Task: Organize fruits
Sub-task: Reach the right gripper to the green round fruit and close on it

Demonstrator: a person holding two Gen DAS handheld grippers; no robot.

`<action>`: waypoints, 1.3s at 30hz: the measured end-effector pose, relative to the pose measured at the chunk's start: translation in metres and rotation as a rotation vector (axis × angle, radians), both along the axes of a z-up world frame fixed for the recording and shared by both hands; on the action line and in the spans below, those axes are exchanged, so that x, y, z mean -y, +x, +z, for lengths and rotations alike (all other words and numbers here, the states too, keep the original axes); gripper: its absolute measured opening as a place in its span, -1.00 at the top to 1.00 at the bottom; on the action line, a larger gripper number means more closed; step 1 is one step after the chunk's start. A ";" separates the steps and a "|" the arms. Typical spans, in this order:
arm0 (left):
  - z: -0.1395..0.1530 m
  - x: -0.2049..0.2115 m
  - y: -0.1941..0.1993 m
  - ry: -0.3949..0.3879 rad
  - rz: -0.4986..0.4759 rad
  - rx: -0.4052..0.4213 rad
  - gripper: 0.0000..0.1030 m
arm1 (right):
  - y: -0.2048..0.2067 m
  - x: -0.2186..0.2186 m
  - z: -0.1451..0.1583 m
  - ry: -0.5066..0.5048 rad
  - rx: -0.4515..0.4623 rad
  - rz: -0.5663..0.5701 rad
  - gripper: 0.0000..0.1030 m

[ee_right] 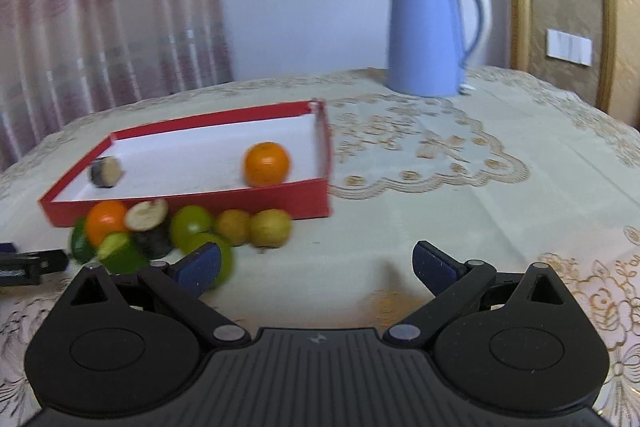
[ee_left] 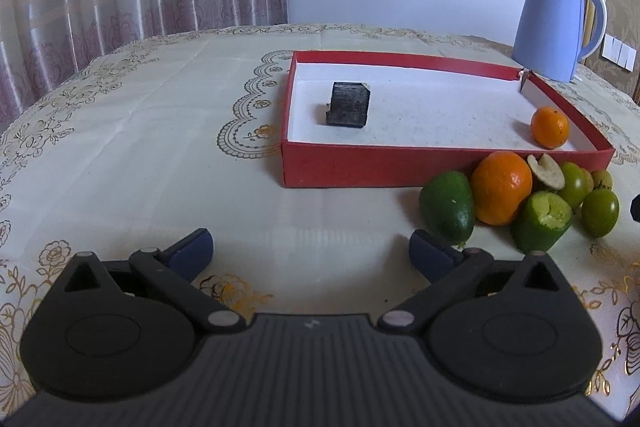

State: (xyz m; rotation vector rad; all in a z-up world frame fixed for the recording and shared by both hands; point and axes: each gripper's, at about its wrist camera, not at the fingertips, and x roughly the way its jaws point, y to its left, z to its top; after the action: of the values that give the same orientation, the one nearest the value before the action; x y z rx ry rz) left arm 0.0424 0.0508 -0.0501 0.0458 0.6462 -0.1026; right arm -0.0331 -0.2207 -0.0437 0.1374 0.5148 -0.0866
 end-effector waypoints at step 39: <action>0.000 0.000 0.000 0.000 0.000 0.000 -1.00 | 0.032 -0.061 -0.008 -0.133 -0.079 0.136 0.38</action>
State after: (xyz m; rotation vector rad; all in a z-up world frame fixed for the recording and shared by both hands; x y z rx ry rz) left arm 0.0424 0.0512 -0.0499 0.0454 0.6461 -0.1029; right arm -0.0012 -0.1594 -0.0513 -0.0317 0.5938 0.0071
